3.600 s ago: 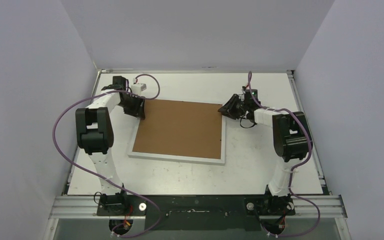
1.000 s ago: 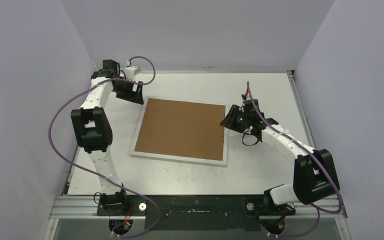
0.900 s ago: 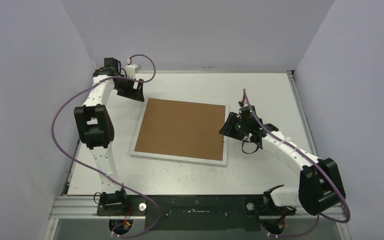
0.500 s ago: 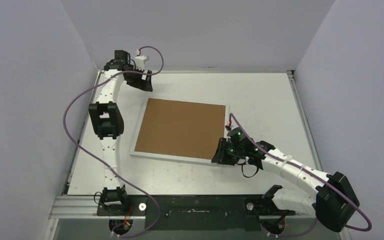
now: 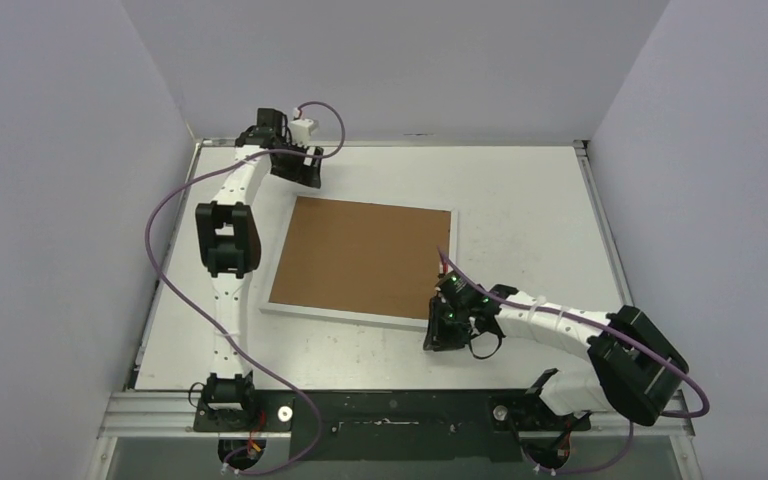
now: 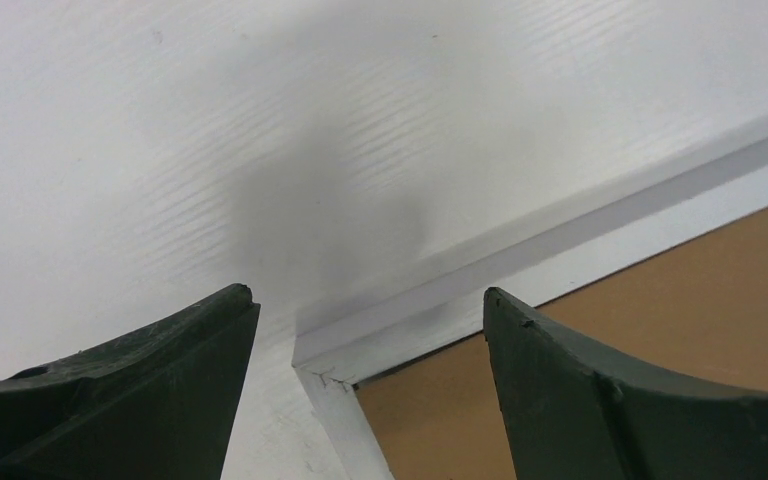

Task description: Put the photo into the frame

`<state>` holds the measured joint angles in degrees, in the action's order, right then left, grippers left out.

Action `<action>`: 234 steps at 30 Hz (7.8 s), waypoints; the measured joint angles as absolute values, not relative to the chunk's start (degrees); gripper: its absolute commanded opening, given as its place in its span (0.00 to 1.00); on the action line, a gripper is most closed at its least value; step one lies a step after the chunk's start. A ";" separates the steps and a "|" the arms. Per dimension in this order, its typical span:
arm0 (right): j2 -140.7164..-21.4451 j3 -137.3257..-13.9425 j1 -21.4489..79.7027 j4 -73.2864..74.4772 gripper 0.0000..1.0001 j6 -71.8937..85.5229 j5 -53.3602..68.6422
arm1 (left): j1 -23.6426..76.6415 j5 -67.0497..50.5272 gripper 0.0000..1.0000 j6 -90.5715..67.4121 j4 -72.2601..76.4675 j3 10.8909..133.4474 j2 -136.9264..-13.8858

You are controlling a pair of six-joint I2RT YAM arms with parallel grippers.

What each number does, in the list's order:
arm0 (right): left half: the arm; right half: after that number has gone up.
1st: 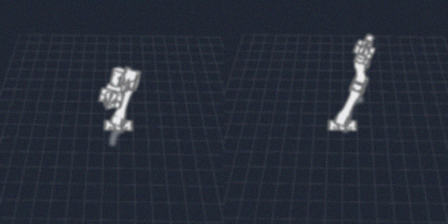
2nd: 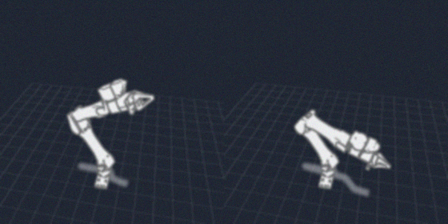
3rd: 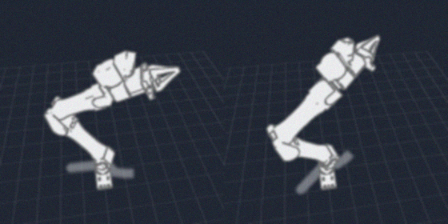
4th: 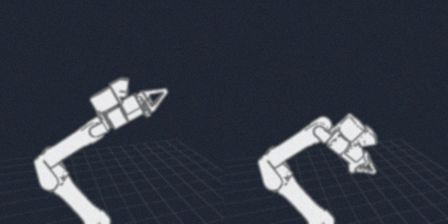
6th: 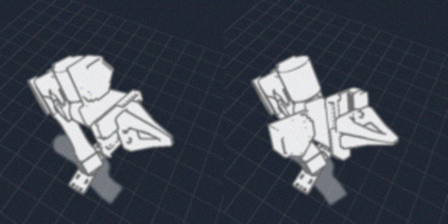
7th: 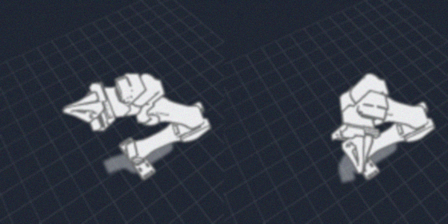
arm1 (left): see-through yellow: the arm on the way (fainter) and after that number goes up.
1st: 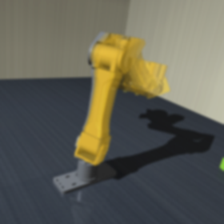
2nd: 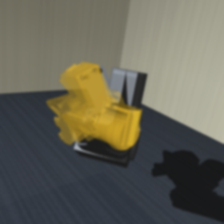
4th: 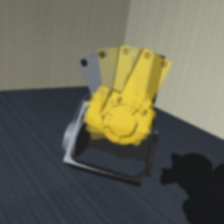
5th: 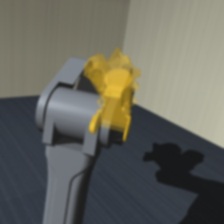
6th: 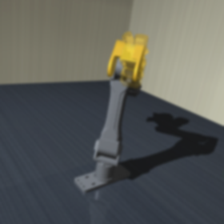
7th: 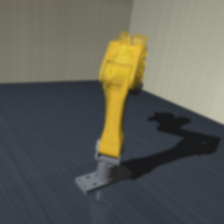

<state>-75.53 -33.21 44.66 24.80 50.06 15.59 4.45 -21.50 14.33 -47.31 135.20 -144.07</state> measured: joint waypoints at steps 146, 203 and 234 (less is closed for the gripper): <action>-104.75 -54.50 6.24 -9.98 0.29 53.21 31.55 | 1.02 -32.18 0.42 19.68 -38.87 78.46 -114.45; -108.42 -53.12 7.22 -18.96 0.28 57.14 32.42 | 0.73 -32.03 0.37 20.62 -39.90 79.15 -114.45; -114.91 -61.84 8.95 -17.80 0.28 57.34 33.50 | 1.61 -34.04 0.81 29.32 -49.89 80.66 -114.41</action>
<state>-114.91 -61.84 8.95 -17.80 57.34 33.50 1.61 -34.04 29.32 -49.89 80.66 -114.41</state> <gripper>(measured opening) 0.282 0.752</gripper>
